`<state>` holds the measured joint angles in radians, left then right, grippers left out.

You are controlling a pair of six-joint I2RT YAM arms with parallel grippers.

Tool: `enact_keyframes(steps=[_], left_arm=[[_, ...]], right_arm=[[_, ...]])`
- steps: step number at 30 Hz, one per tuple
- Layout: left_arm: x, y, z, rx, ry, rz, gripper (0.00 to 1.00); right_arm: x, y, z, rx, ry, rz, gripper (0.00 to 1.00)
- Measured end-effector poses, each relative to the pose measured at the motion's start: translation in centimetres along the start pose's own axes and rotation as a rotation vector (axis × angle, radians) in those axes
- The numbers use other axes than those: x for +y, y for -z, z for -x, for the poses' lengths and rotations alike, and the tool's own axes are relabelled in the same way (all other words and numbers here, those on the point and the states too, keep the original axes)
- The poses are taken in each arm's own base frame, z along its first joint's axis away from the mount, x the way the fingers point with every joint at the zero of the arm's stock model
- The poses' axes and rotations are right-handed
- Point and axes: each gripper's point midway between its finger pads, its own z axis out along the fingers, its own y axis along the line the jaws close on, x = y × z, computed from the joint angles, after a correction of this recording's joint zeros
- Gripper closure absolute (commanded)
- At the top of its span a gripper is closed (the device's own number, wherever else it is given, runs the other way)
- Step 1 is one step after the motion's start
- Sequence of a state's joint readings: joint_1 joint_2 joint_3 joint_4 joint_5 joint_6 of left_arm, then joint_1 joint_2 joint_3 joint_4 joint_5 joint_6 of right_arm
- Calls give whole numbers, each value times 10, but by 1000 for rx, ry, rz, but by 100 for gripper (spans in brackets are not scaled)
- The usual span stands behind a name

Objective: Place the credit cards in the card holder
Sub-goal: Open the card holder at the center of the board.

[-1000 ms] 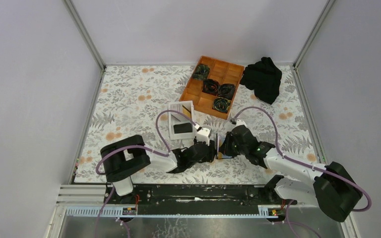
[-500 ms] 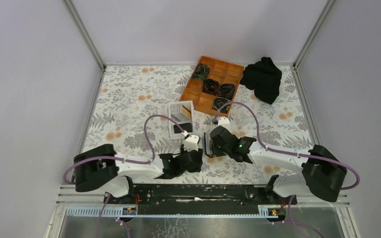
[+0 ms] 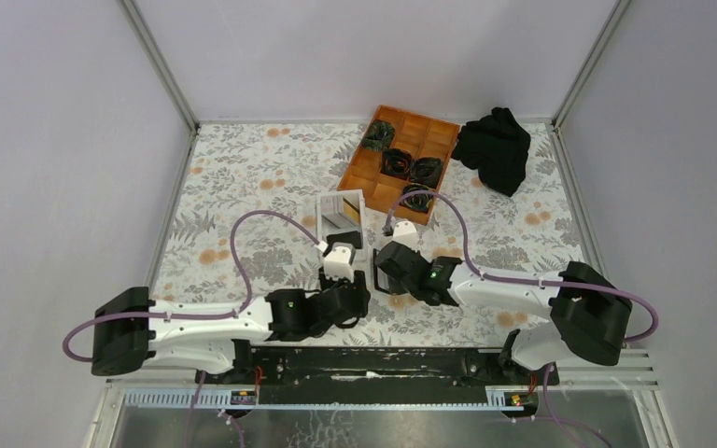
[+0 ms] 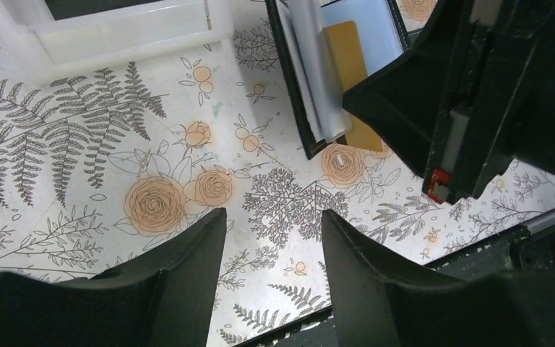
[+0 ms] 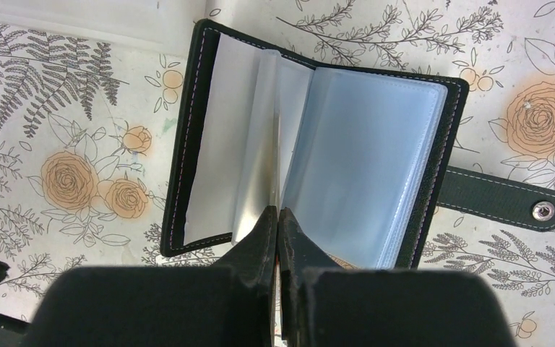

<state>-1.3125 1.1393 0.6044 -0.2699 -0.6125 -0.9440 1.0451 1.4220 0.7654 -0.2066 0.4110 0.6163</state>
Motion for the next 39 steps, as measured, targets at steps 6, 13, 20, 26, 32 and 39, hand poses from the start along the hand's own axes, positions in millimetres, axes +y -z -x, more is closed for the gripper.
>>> enact_keyframes(steps=[6,13,20,26,32,39], left_arm=[[-11,-12,2,-9,-37,47,41],[-14,-22,1,-23,-78,83,43],[-12,-35,6,-73,-78,158,43],[-10,-46,10,-120,-64,211,42],[-9,-54,10,-146,-50,236,43],[12,-59,-17,-93,-86,273,45]], right_arm=[[3,-2,1,4,25,-16,100],[4,-2,1,3,29,-15,100],[1,-2,1,8,25,-20,100],[-6,-2,0,10,17,-32,100],[-7,-1,-1,3,10,-25,100],[6,1,-3,-1,16,25,100]])
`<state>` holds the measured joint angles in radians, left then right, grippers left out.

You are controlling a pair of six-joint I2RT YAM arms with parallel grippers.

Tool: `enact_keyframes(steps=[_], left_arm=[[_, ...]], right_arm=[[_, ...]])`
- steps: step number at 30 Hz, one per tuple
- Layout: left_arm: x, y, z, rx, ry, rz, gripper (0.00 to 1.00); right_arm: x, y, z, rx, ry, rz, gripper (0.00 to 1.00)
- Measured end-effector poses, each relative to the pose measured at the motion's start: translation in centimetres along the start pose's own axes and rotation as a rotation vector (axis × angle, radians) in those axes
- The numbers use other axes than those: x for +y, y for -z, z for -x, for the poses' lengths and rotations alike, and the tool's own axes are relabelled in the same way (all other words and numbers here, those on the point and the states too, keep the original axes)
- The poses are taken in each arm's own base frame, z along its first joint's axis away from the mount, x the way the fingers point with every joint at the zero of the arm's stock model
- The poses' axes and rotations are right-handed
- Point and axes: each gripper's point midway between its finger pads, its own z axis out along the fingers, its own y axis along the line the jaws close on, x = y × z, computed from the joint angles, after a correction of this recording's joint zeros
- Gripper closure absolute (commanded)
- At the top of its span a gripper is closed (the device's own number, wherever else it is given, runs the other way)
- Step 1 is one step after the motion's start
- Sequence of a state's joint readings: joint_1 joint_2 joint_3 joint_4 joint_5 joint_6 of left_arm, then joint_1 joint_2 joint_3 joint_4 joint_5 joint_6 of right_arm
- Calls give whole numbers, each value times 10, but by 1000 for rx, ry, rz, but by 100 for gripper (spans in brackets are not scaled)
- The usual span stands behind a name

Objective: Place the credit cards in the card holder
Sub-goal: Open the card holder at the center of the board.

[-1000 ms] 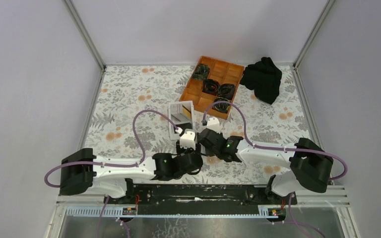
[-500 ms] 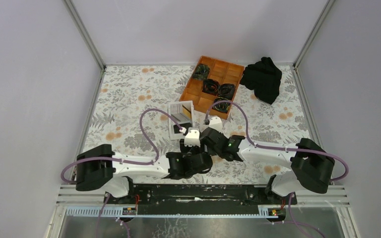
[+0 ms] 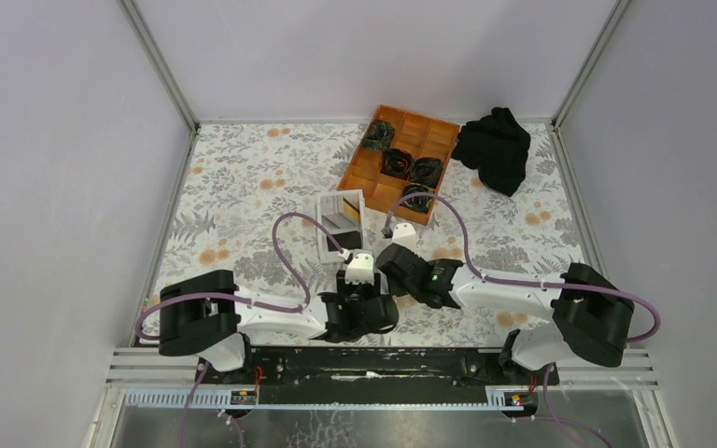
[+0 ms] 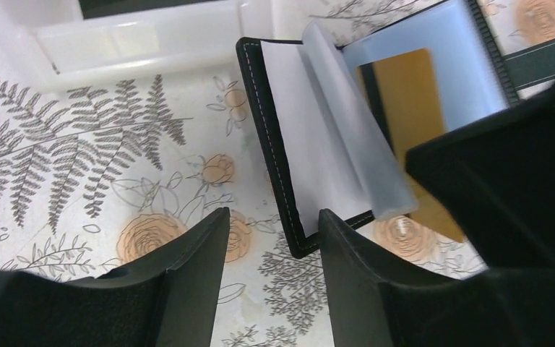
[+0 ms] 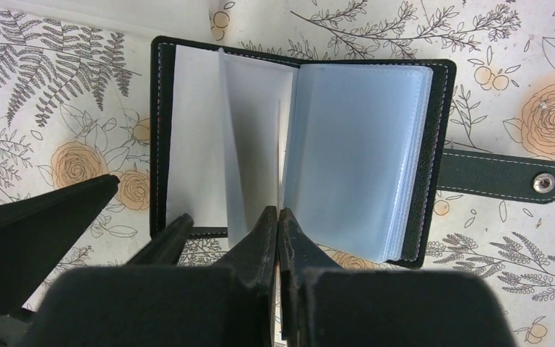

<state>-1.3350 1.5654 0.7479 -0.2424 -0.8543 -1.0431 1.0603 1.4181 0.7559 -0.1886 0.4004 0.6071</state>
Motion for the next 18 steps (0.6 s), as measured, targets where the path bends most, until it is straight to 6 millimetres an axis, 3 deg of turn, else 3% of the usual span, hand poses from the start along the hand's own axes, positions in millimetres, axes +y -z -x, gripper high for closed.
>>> enact_keyframes(steps=[6,18], left_arm=[[14,-2,-13,14,13,23,45],[22,-6,-30,48,38,44,47]], right_arm=[[0,1,0,-9,-7,11,100],[5,5,-7,10,-16,61,100]])
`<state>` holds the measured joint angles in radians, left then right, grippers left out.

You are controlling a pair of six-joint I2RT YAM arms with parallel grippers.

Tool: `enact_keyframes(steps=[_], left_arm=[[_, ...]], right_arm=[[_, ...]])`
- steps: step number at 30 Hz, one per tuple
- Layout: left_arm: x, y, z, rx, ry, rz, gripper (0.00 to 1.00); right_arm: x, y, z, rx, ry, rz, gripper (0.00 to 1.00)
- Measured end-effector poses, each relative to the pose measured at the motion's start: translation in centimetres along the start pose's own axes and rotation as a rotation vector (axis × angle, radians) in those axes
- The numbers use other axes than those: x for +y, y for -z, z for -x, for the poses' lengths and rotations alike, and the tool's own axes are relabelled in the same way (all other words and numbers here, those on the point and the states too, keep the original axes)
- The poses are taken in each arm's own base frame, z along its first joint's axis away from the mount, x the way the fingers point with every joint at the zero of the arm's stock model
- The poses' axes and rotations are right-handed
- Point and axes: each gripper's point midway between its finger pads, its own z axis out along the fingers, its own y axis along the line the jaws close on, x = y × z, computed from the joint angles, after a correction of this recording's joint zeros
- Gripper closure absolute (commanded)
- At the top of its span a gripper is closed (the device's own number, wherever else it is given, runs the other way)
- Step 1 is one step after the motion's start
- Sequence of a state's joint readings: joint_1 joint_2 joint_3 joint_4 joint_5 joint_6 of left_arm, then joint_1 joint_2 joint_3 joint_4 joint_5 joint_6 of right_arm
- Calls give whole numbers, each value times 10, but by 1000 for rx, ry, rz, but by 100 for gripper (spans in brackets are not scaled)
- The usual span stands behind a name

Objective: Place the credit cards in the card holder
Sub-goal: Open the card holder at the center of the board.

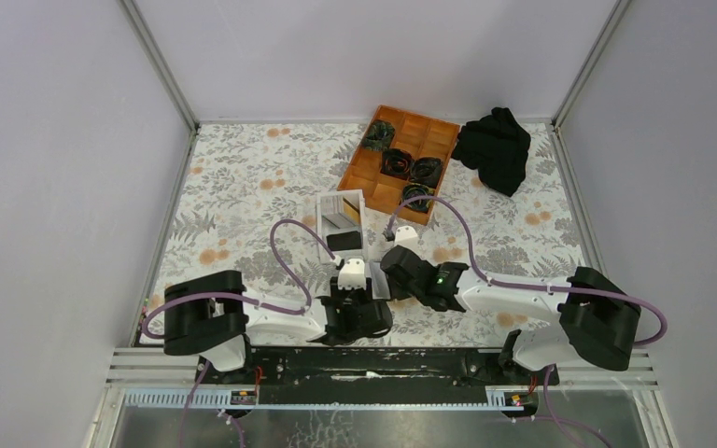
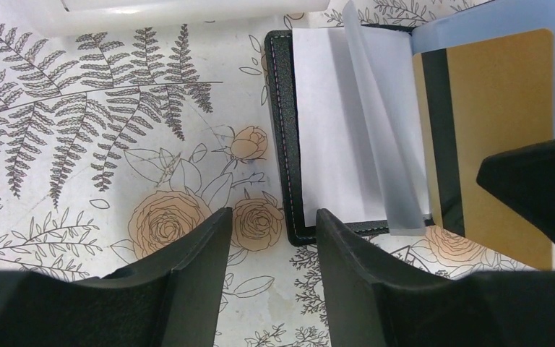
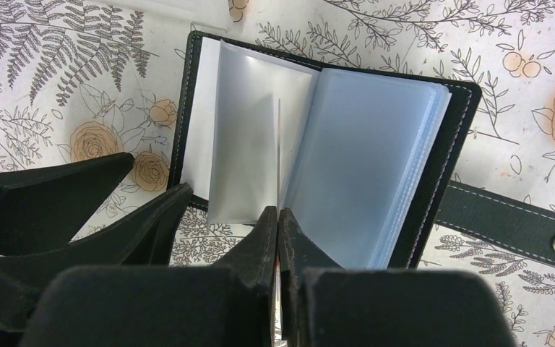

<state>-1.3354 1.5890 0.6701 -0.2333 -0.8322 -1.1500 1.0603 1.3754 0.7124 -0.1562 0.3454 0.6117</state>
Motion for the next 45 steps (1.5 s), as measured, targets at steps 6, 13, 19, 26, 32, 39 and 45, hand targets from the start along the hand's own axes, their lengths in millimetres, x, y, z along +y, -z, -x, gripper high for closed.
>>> enact_keyframes(steps=[6,13,19,26,32,39,45], left_arm=[[-1,-1,-1,0,9,-1,49],[-2,-2,-1,-7,12,-1,49],[-3,-5,-1,-14,11,2,50],[-4,-7,0,-23,5,10,50],[-5,-8,0,-27,1,15,50],[-8,-9,0,-31,0,18,50],[-8,-9,1,-31,-1,19,50]], right_arm=[[-1,0,0,-7,-12,4,100],[-15,-3,1,3,-99,36,100],[-24,-8,4,14,-187,77,100],[-28,-13,5,28,-253,121,100],[-33,-16,4,46,-316,175,100],[-37,-17,6,61,-362,227,100],[-41,-19,4,80,-399,265,100]])
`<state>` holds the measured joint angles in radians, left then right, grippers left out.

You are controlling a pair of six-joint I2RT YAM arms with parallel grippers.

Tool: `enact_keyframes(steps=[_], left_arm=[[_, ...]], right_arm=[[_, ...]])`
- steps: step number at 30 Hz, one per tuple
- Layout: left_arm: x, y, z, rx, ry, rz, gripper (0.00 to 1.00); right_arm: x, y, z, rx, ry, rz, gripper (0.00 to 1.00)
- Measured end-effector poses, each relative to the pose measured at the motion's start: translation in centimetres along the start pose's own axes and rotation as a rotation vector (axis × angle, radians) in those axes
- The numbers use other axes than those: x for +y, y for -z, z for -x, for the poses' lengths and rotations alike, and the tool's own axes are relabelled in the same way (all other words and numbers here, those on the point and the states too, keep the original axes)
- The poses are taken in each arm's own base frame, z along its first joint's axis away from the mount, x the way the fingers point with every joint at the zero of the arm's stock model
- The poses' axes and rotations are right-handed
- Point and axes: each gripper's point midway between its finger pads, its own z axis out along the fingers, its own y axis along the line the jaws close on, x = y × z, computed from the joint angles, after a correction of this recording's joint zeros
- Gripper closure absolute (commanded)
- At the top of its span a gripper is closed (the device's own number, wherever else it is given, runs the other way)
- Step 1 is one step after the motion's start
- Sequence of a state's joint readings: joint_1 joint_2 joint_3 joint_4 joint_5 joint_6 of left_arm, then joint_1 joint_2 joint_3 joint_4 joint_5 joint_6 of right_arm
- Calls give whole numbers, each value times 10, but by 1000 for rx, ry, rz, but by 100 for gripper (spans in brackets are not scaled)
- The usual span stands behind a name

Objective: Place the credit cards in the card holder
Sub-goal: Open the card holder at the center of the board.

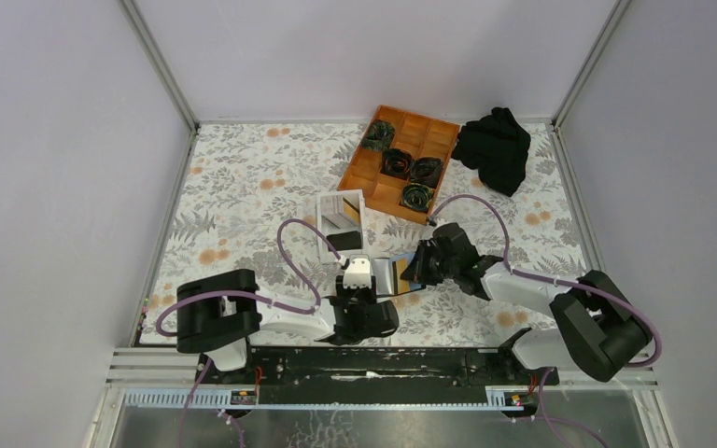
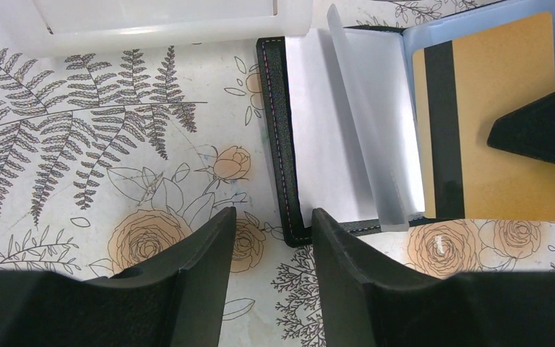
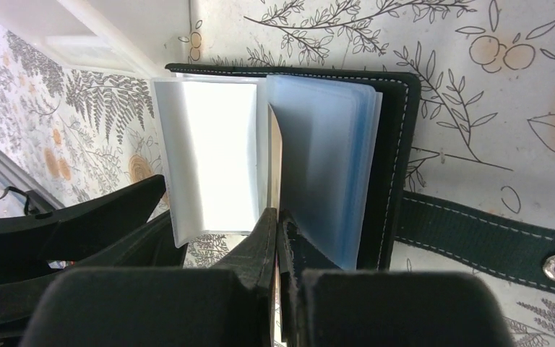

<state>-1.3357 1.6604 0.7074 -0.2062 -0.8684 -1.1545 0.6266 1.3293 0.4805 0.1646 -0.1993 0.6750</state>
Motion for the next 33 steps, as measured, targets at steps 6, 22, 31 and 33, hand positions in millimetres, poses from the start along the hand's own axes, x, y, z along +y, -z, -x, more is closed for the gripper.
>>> enact_keyframes(steps=[6,22,31,33], left_arm=[[0,0,0,0,-1,1,50],[3,0,0,-5,-9,11,49],[5,-1,1,-11,-11,19,48],[5,-1,1,-11,-10,19,48]], right_arm=[[-1,-6,0,30,-28,48,100],[0,-20,4,48,-49,119,100],[2,-24,7,39,-46,139,100],[2,-22,7,36,-45,138,100]])
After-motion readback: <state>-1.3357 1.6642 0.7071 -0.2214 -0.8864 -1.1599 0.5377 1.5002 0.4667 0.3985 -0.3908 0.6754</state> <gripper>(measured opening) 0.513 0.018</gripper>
